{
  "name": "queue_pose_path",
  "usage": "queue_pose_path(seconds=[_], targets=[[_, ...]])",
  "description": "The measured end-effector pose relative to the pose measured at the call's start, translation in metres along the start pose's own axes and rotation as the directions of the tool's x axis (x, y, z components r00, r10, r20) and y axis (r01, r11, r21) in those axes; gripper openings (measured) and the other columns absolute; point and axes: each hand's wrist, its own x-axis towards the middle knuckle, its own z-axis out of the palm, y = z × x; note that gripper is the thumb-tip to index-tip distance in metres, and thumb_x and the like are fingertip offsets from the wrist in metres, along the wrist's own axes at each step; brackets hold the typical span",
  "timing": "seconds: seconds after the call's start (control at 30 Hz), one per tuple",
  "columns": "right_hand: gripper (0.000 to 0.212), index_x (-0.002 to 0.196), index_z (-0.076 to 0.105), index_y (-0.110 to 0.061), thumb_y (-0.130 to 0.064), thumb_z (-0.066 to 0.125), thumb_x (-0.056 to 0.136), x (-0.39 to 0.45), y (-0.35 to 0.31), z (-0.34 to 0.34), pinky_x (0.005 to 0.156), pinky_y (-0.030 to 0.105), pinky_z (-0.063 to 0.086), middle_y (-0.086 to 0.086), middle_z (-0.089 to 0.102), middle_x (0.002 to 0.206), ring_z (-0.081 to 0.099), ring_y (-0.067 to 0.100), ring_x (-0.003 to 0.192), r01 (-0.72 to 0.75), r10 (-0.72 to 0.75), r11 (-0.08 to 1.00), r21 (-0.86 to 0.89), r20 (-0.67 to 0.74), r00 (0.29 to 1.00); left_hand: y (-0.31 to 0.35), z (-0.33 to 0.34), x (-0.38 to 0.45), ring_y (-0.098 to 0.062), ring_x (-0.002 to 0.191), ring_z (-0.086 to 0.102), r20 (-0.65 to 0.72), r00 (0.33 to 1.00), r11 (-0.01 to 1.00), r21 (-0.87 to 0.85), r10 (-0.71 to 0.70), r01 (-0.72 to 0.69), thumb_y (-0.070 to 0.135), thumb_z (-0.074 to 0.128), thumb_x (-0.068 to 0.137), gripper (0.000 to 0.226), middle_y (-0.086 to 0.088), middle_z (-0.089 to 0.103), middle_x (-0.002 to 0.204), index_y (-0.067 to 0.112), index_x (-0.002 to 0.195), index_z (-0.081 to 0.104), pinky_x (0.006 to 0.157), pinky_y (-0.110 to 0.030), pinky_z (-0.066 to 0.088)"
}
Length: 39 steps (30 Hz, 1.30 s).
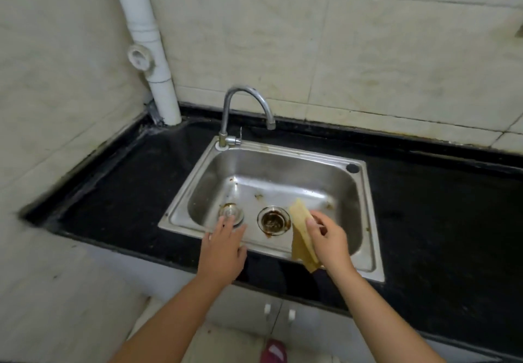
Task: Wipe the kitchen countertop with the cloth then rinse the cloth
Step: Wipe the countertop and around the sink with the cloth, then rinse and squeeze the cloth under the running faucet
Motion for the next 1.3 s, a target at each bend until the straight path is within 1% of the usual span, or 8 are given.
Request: queue_pose_path(seconds=[0.07,0.27,0.5,0.67,0.73,0.87,1.0,1.3], targets=[[0.018,0.106,0.064,-0.011,-0.011,0.052,0.092,0.024,-0.003,0.011,0.069,0.017,0.039,-0.005,0.059,0.087,0.055,0.012,0.084,-0.032,0.032,0.999,0.010,-0.001,0.999,-0.003,-0.005,0.020,-0.020,0.143,-0.003,0.005,1.000,1.000,-0.004,-0.002,0.002,0.031,0.033,0.097,0.051,0.000,0.003,0.156,0.025,0.145,0.016,0.114,-0.041,0.009],[0.010,0.090,0.059,-0.021,-0.012,0.056,0.090,0.110,-0.016,0.038,0.057,0.007,0.040,-0.012,0.057,0.078,0.052,0.003,0.071,-0.069,0.070,0.991,0.111,-0.007,0.997,-0.017,-0.024,0.100,-0.020,0.143,-0.004,0.019,0.999,1.000,0.018,-0.027,0.026,0.029,0.031,0.097,0.047,0.000,0.003,0.156,0.025,0.143,0.022,0.114,-0.043,0.009],[0.023,0.112,0.060,-0.009,-0.011,0.057,0.089,0.191,-0.028,0.069,0.072,0.023,0.041,0.000,0.058,0.096,0.053,0.013,0.086,-0.173,0.173,0.968,0.182,0.018,0.985,-0.036,-0.042,0.175,-0.020,0.143,-0.004,0.027,0.998,0.997,0.047,-0.056,0.055,0.030,0.032,0.097,0.049,-0.001,0.002,0.156,0.026,0.145,0.018,0.116,-0.040,0.009],[0.016,0.102,0.064,-0.007,-0.007,0.058,0.088,0.218,-0.025,0.092,0.068,0.021,0.044,-0.001,0.060,0.084,0.055,0.012,0.076,-0.206,0.214,0.951,0.231,-0.012,0.977,-0.051,-0.043,0.224,-0.020,0.143,-0.001,0.052,0.999,0.998,0.057,-0.016,0.014,0.029,0.033,0.097,0.053,-0.003,0.004,0.156,0.023,0.146,0.012,0.116,-0.038,0.011],[0.009,0.093,0.063,-0.011,-0.006,0.058,0.087,0.227,-0.027,0.100,0.060,0.014,0.044,-0.005,0.059,0.076,0.055,0.008,0.070,-0.201,0.218,0.946,0.253,-0.041,0.975,-0.055,-0.049,0.250,-0.020,0.143,0.001,0.042,0.999,0.999,0.037,0.020,-0.022,0.028,0.034,0.097,0.055,-0.004,0.005,0.156,0.020,0.147,0.011,0.116,-0.036,0.011],[0.011,0.089,0.062,-0.016,-0.006,0.060,0.087,0.236,-0.033,0.115,0.069,0.023,0.044,-0.005,0.061,0.078,0.057,0.014,0.077,-0.225,0.282,0.923,0.312,-0.151,0.947,-0.065,-0.058,0.302,-0.022,0.142,0.012,-0.021,0.996,0.995,-0.046,0.089,-0.090,0.020,0.041,0.095,0.057,-0.009,0.012,0.154,0.011,0.145,0.016,0.114,-0.033,0.021],[0.008,0.094,0.063,-0.015,-0.011,0.061,0.087,0.238,-0.032,0.132,0.079,0.032,0.050,0.001,0.064,0.085,0.061,0.020,0.083,-0.300,0.409,0.867,0.398,-0.223,0.885,-0.071,-0.064,0.343,-0.026,0.143,0.005,0.052,0.989,0.986,-0.110,0.135,-0.129,0.010,0.035,0.096,0.056,-0.017,0.004,0.154,0.002,0.145,0.008,0.114,-0.033,0.008],[0.006,0.086,0.062,-0.014,-0.009,0.059,0.088,0.228,-0.032,0.155,0.084,0.036,0.049,0.006,0.064,0.088,0.060,0.023,0.087,-0.326,0.458,0.873,0.363,-0.381,0.803,-0.084,-0.057,0.368,-0.016,0.141,0.017,0.064,0.961,0.961,-0.077,0.271,-0.266,0.006,0.037,0.096,0.057,-0.008,0.011,0.155,0.004,0.145,0.009,0.109,-0.023,0.017]])
